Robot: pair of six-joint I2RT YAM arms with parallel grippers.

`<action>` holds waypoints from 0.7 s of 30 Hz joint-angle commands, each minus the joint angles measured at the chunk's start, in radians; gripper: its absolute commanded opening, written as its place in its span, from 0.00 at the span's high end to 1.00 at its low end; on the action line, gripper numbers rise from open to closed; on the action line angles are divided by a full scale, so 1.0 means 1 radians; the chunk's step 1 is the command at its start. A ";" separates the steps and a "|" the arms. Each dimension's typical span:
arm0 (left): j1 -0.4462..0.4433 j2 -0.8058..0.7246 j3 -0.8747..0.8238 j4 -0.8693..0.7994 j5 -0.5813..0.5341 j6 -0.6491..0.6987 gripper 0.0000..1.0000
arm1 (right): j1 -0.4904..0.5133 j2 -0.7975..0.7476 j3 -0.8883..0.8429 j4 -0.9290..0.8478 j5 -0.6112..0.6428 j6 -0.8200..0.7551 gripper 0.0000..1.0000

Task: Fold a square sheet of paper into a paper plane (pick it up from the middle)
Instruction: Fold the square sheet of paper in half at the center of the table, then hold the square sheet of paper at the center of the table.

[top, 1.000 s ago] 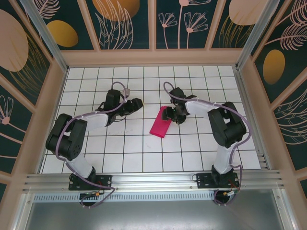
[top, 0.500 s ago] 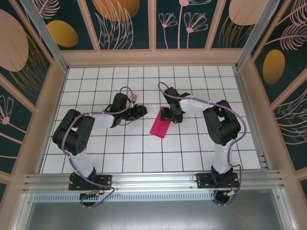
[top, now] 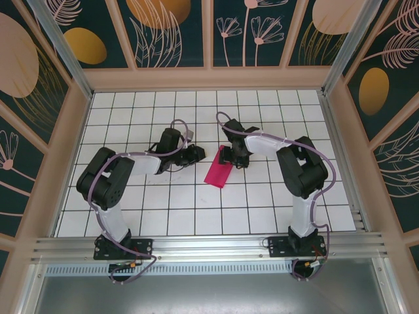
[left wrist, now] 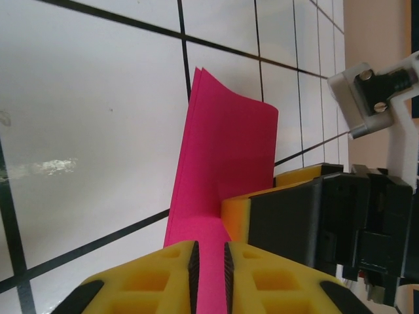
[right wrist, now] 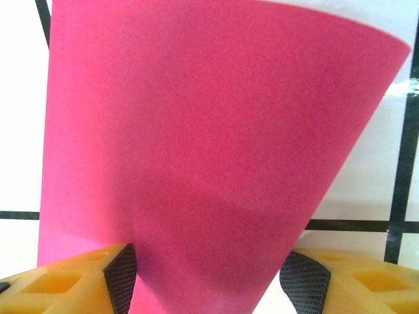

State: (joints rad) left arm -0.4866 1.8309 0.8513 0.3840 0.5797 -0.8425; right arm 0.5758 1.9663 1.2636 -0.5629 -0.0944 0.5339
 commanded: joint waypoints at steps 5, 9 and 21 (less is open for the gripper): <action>-0.015 0.037 0.032 -0.039 -0.004 0.018 0.84 | -0.001 0.189 -0.090 0.052 0.024 -0.014 0.33; -0.015 0.051 0.041 -0.044 -0.015 0.019 0.84 | 0.002 0.185 -0.111 0.076 0.002 -0.045 0.37; -0.015 0.070 0.054 -0.035 0.006 0.017 0.84 | 0.000 0.203 -0.095 0.073 0.001 -0.060 0.34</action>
State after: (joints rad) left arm -0.4969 1.8862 0.8810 0.3553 0.5686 -0.8394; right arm 0.5758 1.9671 1.2572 -0.5613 -0.0910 0.5018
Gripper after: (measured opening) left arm 0.154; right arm 0.655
